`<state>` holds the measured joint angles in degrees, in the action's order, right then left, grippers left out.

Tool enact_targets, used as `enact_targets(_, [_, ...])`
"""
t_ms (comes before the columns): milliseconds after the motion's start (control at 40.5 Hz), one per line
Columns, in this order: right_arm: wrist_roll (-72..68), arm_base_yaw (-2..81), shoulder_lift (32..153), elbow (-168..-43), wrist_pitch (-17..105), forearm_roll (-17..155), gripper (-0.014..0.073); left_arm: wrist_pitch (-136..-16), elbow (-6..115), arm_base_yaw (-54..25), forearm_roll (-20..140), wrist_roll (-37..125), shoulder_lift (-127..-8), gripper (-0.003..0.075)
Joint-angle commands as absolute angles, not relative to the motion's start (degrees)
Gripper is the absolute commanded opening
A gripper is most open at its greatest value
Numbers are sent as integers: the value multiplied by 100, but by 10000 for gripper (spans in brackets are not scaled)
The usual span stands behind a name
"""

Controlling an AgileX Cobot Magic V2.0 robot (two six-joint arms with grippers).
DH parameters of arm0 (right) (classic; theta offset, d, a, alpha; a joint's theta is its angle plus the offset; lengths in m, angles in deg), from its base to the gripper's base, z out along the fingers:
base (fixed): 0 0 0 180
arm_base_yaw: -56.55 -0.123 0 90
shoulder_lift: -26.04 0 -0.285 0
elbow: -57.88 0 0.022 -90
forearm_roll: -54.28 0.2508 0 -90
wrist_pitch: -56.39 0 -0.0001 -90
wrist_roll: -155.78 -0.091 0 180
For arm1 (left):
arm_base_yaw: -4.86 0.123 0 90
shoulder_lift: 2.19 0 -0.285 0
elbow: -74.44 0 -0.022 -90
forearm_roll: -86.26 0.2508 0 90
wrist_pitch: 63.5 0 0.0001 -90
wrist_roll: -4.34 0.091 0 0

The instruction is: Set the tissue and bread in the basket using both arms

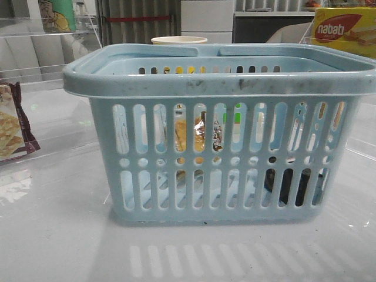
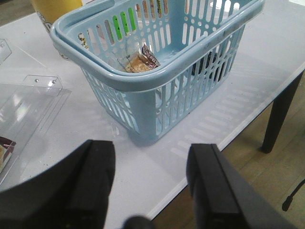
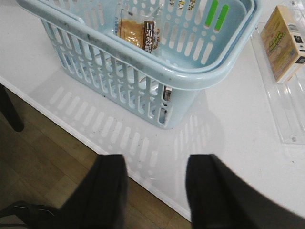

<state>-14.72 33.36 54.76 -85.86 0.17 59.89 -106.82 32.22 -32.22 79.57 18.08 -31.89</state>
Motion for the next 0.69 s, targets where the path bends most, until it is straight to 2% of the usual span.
enact_targets(0, [-1427, 3335, 5522, -8713, 356, 5966, 243, -10265, 3385, -3238, 7920, 1823, -3227, 302])
enact_targets(148, [-1427, 3335, 5522, -8713, 355, 5966, 77, -10265, 3385, -3238, 7920, 1823, -3227, 149])
enact_targets(222, [-1427, 3335, 5522, -8713, 355, 5966, 54, -10265, 3385, -3238, 7920, 1823, -3227, 87])
enact_targets(666, [-1427, 3335, 5522, -8713, 298, 5966, 57, -10265, 3385, -3238, 7920, 1823, -3227, 91])
